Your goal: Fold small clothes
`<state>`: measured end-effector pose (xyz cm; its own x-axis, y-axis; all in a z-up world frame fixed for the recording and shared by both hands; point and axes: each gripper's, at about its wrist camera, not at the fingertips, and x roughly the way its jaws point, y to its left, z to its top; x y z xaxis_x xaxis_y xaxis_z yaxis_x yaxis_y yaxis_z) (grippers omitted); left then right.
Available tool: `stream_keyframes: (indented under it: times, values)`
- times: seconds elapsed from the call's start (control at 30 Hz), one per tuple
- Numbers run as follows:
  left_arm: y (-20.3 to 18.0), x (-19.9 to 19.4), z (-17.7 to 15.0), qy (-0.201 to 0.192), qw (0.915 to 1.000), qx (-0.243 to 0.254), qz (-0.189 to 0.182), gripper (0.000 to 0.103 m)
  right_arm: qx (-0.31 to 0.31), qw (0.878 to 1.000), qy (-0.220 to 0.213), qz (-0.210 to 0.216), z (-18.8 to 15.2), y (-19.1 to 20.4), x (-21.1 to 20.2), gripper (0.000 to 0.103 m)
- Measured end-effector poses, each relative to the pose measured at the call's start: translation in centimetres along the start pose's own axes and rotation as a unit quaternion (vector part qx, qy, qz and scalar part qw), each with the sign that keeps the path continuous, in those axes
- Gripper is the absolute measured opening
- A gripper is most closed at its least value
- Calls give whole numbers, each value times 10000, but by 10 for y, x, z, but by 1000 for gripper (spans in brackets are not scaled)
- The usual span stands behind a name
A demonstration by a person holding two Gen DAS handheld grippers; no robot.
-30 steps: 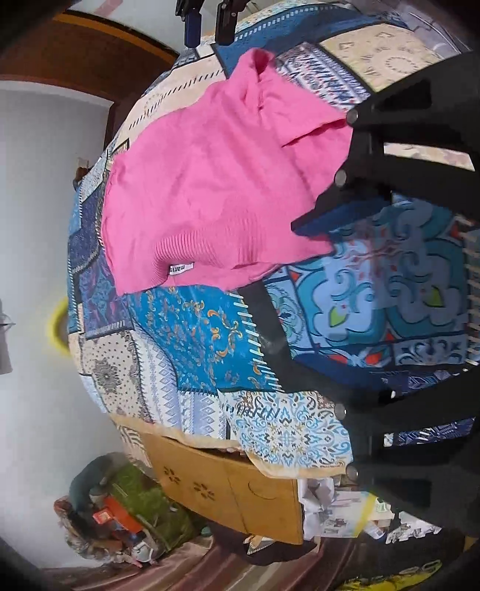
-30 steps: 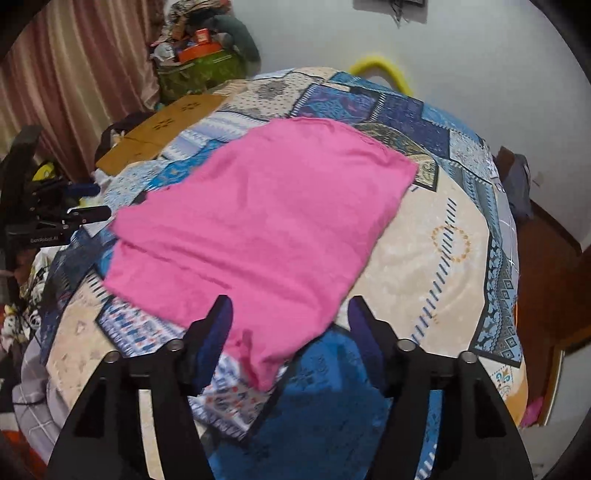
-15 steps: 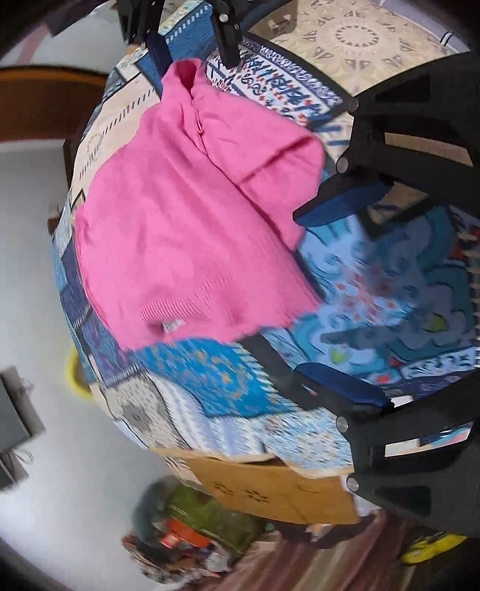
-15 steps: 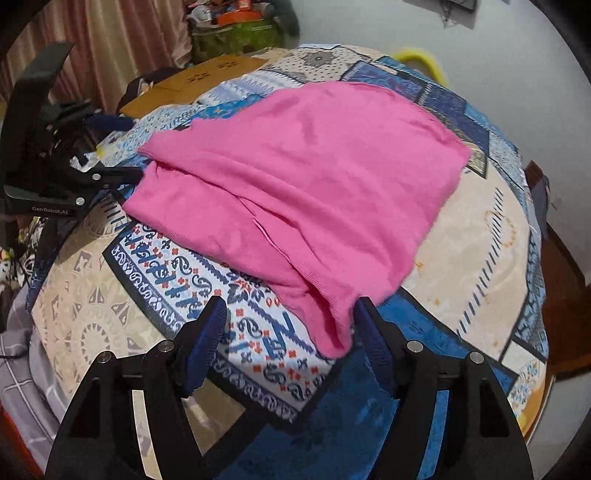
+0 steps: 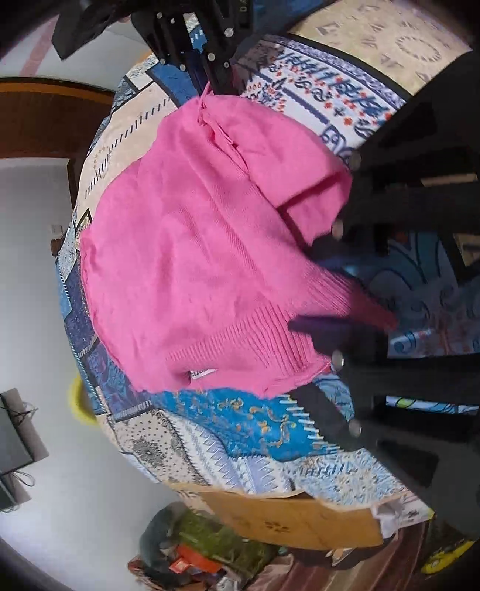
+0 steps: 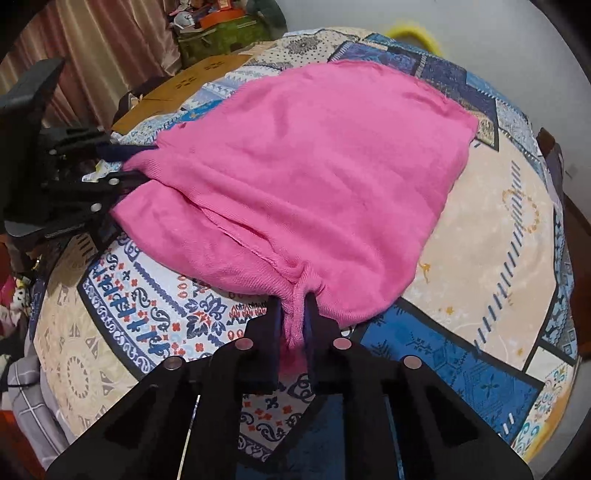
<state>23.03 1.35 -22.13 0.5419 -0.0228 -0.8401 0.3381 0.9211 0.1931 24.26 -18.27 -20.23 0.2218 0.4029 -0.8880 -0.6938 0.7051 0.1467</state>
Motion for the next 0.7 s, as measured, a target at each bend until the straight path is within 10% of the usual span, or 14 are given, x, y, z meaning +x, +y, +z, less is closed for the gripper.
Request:
stream_keyframes:
  times: [0.7]
  values:
    - [61, -53, 114, -653, 9886, -1266, -495, 10, 322, 9866, -1553, -388, 90, -45, -95, 7]
